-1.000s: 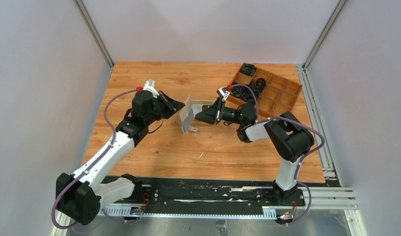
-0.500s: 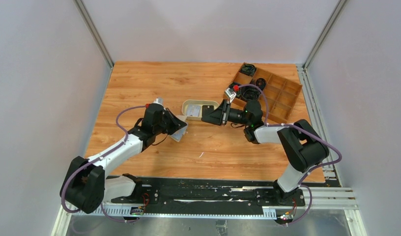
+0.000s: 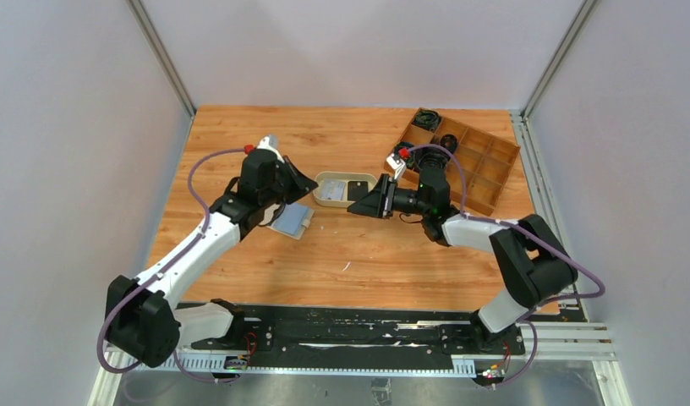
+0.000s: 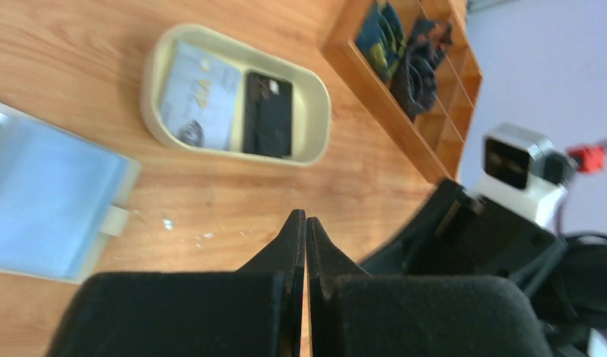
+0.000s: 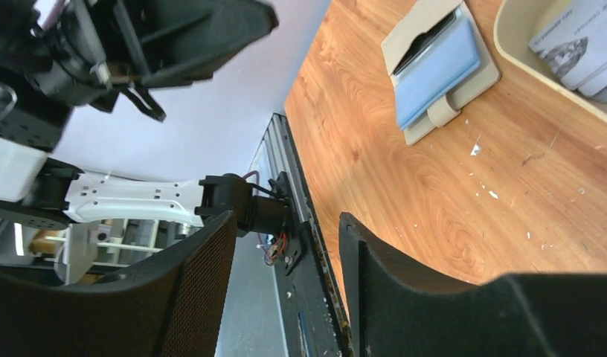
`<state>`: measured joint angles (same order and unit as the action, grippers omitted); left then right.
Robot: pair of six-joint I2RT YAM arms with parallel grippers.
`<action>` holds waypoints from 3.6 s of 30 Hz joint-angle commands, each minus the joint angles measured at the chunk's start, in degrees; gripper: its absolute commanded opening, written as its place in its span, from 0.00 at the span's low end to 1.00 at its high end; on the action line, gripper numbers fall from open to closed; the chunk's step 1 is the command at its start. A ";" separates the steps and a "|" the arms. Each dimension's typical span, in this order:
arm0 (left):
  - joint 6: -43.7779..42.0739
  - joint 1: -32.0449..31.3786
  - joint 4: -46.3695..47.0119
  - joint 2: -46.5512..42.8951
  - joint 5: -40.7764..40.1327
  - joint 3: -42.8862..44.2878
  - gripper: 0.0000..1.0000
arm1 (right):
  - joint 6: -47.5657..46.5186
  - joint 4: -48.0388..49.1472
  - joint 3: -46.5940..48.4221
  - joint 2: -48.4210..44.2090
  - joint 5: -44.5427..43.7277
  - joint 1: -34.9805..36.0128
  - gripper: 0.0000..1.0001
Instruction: Take the credit cards out of the card holder
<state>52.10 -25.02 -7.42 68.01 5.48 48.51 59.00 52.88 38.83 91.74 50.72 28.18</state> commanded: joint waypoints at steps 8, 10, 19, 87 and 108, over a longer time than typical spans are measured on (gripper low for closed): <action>-13.94 22.93 -18.61 13.80 1.36 5.63 0.39 | -17.07 -23.27 4.49 -8.64 -1.61 -0.03 0.64; -15.86 23.26 -19.32 18.15 1.50 7.20 0.44 | -17.86 -24.79 4.88 -8.85 -1.10 -0.06 0.64; -19.09 24.60 -22.89 26.49 -9.78 10.33 0.63 | -19.92 -28.84 4.99 -10.21 0.78 -0.10 0.66; 10.63 8.14 18.37 15.25 -0.36 -27.78 0.61 | -10.37 -14.71 0.11 4.99 -5.46 -0.05 0.65; 23.84 8.14 42.10 19.99 -6.31 -36.39 0.60 | -7.33 -9.36 -1.41 6.01 -5.63 -0.05 0.65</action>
<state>75.16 -16.64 35.16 81.82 1.48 14.52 51.22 41.67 38.54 97.30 45.76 28.18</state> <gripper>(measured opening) 0.604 0.651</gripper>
